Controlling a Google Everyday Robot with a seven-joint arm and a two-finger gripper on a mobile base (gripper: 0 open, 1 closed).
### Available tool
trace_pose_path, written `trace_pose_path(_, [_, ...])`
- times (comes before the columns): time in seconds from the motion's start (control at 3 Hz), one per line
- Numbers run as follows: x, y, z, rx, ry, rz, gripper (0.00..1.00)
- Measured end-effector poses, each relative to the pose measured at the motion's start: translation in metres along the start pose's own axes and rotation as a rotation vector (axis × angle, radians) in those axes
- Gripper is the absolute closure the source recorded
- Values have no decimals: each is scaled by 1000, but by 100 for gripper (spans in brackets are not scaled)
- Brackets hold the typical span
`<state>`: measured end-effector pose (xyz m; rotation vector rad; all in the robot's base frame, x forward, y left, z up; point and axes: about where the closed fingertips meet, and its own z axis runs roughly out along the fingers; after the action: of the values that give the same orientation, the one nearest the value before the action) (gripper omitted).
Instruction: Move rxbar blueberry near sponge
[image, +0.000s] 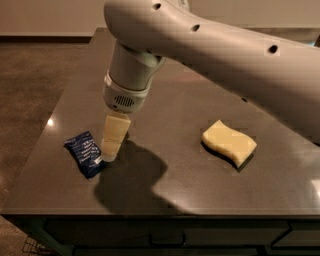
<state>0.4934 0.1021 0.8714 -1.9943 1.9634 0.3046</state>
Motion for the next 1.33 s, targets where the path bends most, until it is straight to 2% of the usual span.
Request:
trace_pose_path(0.67, [-29, 17, 35, -54, -2, -35, 0])
trace_pose_path(1.33, [-44, 27, 54, -79, -8, -55, 0])
